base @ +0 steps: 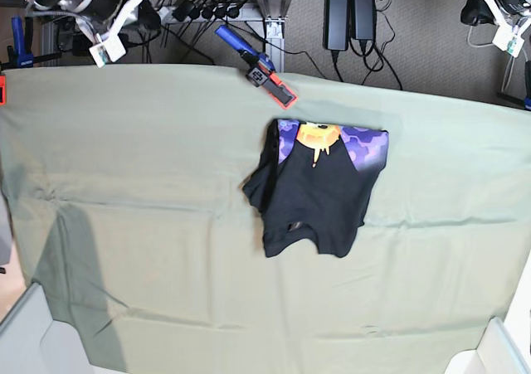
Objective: Fold the T-shirt properly
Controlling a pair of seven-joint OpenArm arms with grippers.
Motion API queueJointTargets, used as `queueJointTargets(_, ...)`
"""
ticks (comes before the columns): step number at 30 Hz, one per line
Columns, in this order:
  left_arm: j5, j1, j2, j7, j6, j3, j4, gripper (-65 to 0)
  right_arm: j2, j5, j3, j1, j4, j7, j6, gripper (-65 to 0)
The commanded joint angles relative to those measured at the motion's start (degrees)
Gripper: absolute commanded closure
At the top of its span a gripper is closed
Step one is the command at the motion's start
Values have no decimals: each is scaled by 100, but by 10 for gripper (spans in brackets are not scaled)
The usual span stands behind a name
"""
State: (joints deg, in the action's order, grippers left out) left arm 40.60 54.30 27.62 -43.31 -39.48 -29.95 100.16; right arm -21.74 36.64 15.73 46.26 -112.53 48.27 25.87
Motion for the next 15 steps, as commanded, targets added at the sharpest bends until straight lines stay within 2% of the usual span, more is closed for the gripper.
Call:
queueJointTargets(1, 26, 74, 66, 44, -33, -44, -107, -17, -44, 66, 35, 190, 31, -68, 398, 0)
queueJointTargets(6, -17, -192, 66, 59, 111, 79, -1051, -16, -31, -101, -42, 376, 914, -76, 391, 0)
queueJointTargets(9, -476, -520, 68, 61, 164, 483, -1797, -15, -28, -415, -225, 343, 1694, -302, 214, 0)
queueJointTargets(12, -1056, -1021, 66, 107, 785, 1178, -2649, -15, -11, -758, -544, 46, 2564, -249, -76, 0)
queueJointTargets(15, -1384, -1672, 61, 289, 1141, 2028, -3563, -15, 20, -1141, -962, -428, 3460, -151, -605, 0)
